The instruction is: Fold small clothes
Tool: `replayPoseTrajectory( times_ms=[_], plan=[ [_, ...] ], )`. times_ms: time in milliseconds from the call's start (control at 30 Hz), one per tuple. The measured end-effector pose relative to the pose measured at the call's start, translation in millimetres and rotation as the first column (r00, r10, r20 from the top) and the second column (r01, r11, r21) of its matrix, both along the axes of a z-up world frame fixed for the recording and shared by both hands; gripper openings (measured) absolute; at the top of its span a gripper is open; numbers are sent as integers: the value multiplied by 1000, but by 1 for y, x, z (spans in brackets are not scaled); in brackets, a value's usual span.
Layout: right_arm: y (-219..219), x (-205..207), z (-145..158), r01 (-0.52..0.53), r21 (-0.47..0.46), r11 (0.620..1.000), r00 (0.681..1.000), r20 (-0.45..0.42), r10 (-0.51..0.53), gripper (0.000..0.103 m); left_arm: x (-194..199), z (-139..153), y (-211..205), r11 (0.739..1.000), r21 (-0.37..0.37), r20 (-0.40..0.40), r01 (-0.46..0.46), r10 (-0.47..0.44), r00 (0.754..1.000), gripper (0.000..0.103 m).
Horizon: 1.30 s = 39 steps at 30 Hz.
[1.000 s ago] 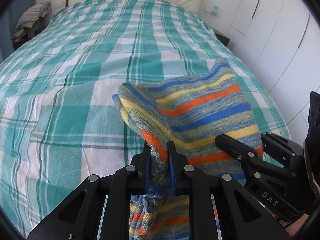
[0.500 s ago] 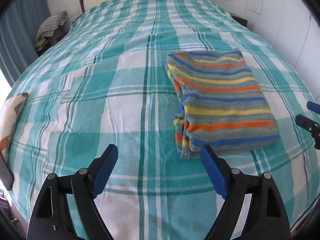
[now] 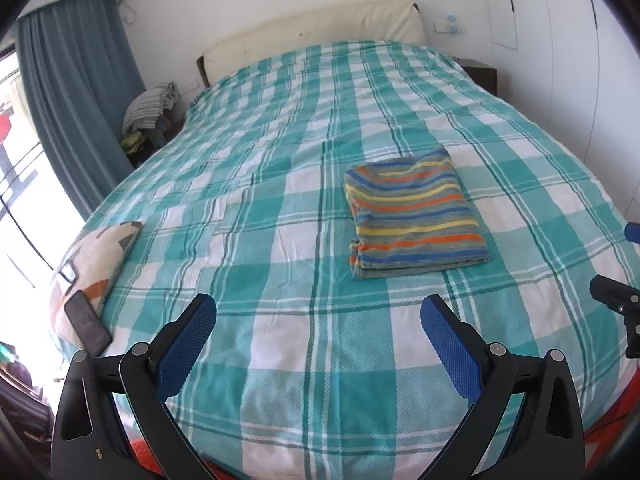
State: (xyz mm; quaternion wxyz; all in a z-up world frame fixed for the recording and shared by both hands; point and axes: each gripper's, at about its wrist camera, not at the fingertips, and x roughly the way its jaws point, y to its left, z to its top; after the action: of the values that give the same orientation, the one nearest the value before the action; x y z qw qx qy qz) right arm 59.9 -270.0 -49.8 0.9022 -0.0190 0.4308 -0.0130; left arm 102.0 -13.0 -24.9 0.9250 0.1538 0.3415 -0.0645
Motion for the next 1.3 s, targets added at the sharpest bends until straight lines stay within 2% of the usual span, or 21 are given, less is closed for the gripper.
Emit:
replayPoseTrajectory(
  times_ms=[133, 233, 600, 867, 1133, 1300],
  plan=[
    [8, -10, 26, -4, 5, 1000, 1000, 18, 4, 101, -12, 11, 4, 999, -48, -19, -10, 9, 1000, 102],
    [15, -14, 37, -10, -13, 1000, 999, 34, 11, 101, -18, 15, 4, 998, -57, -28, -23, 22, 999, 102],
    [23, -32, 51, 10, -23, 1000, 999, 36, -10, 102, -38, 27, -1, 997, -77, -60, -19, 14, 998, 102],
    [23, -37, 49, 33, -21, 999, 999, 10, -32, 102, -40, 26, -6, 998, -64, -65, -16, 11, 998, 102],
    [33, -42, 51, 9, -19, 1000, 1000, 1, -9, 102, -42, 24, -7, 998, -58, -68, -3, -1, 998, 102],
    [38, -45, 53, 8, -37, 999, 1000, -8, -8, 102, -46, 26, -5, 1000, -8, -44, -6, 6, 999, 102]
  ],
)
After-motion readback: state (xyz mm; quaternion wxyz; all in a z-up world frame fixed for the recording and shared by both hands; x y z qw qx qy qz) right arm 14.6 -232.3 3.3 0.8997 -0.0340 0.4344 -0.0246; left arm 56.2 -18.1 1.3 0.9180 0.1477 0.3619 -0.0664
